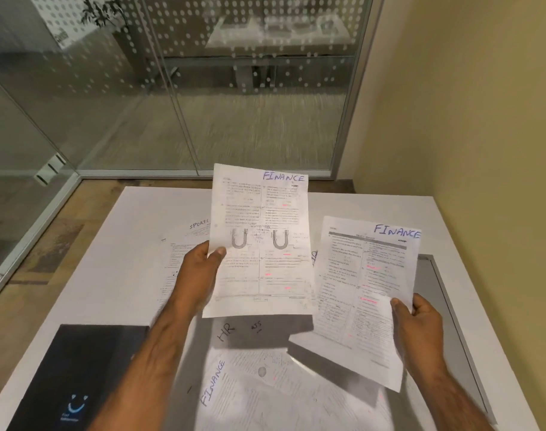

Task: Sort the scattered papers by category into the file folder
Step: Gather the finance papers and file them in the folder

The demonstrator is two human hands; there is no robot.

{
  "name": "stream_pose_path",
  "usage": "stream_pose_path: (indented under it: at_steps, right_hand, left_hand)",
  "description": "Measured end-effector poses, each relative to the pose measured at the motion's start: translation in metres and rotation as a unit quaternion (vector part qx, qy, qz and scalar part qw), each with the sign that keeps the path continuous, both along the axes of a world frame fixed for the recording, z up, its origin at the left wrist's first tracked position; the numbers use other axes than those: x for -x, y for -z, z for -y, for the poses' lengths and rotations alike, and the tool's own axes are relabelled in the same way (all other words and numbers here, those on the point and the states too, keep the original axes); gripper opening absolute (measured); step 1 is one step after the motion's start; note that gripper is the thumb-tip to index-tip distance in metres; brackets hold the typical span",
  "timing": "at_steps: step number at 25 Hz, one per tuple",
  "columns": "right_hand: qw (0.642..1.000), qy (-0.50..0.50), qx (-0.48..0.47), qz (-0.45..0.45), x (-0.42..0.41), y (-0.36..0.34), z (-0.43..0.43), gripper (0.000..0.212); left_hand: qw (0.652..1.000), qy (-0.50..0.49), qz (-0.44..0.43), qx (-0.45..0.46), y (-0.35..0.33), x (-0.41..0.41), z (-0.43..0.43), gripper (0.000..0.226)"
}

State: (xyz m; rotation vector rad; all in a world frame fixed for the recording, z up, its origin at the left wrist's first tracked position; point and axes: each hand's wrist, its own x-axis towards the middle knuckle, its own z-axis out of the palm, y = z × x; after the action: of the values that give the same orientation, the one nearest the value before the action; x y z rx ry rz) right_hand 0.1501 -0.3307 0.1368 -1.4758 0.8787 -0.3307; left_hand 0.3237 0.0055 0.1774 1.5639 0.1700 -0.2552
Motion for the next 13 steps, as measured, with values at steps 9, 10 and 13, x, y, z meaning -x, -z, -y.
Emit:
stream_pose_path:
  at_steps: [9,10,13]
  right_hand:
    - [0.987,-0.094,-0.129,-0.01,-0.009,-0.015,-0.04,0.018]
    - [0.983,-0.109,-0.144,-0.012,-0.007,-0.018,-0.043,0.018]
    - [0.971,-0.163,-0.176,-0.021,-0.003,-0.022,-0.053,0.019]
  left_hand:
    - [0.991,0.094,-0.071,-0.068,0.009,0.084,0.01,0.019]
    - [0.99,0.099,-0.075,-0.071,0.01,0.089,0.012,0.018]
    - [0.988,0.112,-0.104,-0.016,0.015,0.102,0.014,0.031]
